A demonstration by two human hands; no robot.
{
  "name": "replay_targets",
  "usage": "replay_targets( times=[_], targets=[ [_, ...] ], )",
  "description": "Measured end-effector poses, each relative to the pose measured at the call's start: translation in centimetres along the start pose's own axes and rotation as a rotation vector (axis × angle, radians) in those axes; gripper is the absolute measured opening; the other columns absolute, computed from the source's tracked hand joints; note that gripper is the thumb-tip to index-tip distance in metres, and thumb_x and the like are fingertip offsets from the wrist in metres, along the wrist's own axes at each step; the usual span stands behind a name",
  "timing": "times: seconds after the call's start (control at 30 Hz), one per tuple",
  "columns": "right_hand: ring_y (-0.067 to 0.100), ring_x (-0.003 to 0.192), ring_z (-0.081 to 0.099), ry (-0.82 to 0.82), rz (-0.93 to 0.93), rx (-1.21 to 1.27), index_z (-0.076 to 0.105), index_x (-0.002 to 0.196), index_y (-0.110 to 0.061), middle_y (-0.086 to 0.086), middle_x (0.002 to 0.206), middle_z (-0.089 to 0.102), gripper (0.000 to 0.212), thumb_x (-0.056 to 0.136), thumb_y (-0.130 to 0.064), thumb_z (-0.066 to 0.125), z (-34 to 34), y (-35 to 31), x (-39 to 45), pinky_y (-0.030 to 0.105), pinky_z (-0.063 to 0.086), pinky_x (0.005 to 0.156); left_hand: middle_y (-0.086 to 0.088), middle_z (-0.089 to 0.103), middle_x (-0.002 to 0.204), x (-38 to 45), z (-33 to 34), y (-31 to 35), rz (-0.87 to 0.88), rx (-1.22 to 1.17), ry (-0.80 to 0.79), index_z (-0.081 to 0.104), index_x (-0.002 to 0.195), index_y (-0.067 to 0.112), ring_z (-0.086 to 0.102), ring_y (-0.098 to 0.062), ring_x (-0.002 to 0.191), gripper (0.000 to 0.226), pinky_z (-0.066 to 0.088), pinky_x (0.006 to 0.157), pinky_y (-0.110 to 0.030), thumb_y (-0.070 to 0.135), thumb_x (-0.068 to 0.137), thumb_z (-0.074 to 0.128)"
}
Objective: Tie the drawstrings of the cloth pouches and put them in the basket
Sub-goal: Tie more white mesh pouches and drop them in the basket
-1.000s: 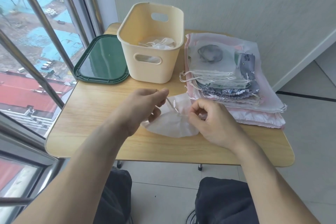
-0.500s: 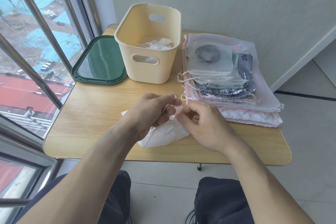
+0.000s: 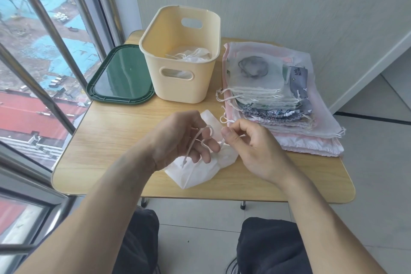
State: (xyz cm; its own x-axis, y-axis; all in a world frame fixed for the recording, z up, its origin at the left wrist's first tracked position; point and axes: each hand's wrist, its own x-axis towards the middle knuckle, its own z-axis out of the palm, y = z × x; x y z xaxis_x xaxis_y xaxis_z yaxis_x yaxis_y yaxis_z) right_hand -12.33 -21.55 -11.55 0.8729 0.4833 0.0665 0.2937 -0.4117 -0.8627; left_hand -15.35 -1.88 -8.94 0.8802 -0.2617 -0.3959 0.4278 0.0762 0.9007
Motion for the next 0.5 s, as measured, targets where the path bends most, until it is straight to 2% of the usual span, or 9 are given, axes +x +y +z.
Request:
replay_targets(
  times=[0.1, 0.17, 0.23, 0.33, 0.4, 0.5],
  targets=[
    [0.0, 0.067, 0.052, -0.012, 0.01, 0.013, 0.063, 0.082, -0.014, -0.008, 0.073, 0.06, 0.03, 0.097, -0.04, 0.059, 0.0, 0.2, 0.1, 0.016, 0.041, 0.065, -0.021, 0.065, 0.079, 0.0, -0.1, -0.1, 0.033, 0.026, 0.044, 0.05, 0.057, 0.012, 0.055, -0.027, 0.053, 0.042, 0.04, 0.051, -0.03, 0.022, 0.098, 0.049],
    [-0.001, 0.065, 0.051, -0.014, 0.006, -0.006, 0.061, 0.08, -0.017, -0.012, 0.071, 0.058, 0.027, 0.098, -0.037, 0.061, -0.1, 0.3, 0.1, 0.014, 0.04, 0.063, -0.018, 0.066, 0.078, -0.1, 0.0, -0.2, 0.075, 0.072, 0.061, 0.051, 0.055, 0.014, 0.054, -0.023, 0.052, 0.043, 0.04, 0.049, -0.026, 0.016, 0.098, 0.054],
    [0.0, 0.063, 0.051, -0.007, -0.001, -0.016, 0.062, 0.079, -0.017, -0.009, 0.071, 0.058, 0.028, 0.098, -0.038, 0.061, -0.2, 0.2, 0.0, 0.016, 0.04, 0.061, -0.013, 0.068, 0.077, -0.3, -0.2, -0.2, 0.089, 0.096, 0.055, 0.056, 0.063, 0.009, 0.052, -0.018, 0.051, 0.037, 0.038, 0.047, -0.022, 0.017, 0.1, 0.054],
    [0.018, 0.068, 0.057, 0.019, -0.016, 0.003, 0.064, 0.082, -0.014, 0.006, 0.077, 0.065, 0.032, 0.096, -0.042, 0.059, -0.3, 0.2, -0.1, 0.028, 0.046, 0.064, 0.003, 0.053, 0.052, -0.5, -0.6, -0.3, 0.042, 0.32, 0.119, 0.06, 0.081, 0.006, 0.038, -0.012, 0.044, 0.033, 0.03, 0.046, -0.021, 0.029, 0.103, 0.05],
    [0.025, 0.073, 0.059, 0.034, -0.009, 0.015, 0.064, 0.084, -0.011, 0.013, 0.082, 0.066, 0.035, 0.095, -0.043, 0.058, -0.3, 0.2, 0.0, 0.034, 0.047, 0.069, 0.011, 0.042, 0.045, -0.5, -1.1, -0.3, -0.031, 0.495, 0.175, 0.057, 0.075, 0.011, 0.031, -0.009, 0.041, 0.045, 0.027, 0.046, -0.021, 0.042, 0.104, 0.042],
    [0.016, 0.07, 0.058, 0.047, 0.0, -0.008, 0.063, 0.084, -0.013, 0.01, 0.081, 0.066, 0.029, 0.098, -0.039, 0.059, -0.4, 0.3, 0.0, 0.029, 0.047, 0.067, 0.006, 0.032, 0.049, -0.7, -1.3, -0.1, -0.114, 0.51, 0.069, 0.056, 0.068, 0.011, 0.022, -0.012, 0.044, 0.06, 0.021, 0.045, -0.023, 0.056, 0.101, 0.034]
  ],
)
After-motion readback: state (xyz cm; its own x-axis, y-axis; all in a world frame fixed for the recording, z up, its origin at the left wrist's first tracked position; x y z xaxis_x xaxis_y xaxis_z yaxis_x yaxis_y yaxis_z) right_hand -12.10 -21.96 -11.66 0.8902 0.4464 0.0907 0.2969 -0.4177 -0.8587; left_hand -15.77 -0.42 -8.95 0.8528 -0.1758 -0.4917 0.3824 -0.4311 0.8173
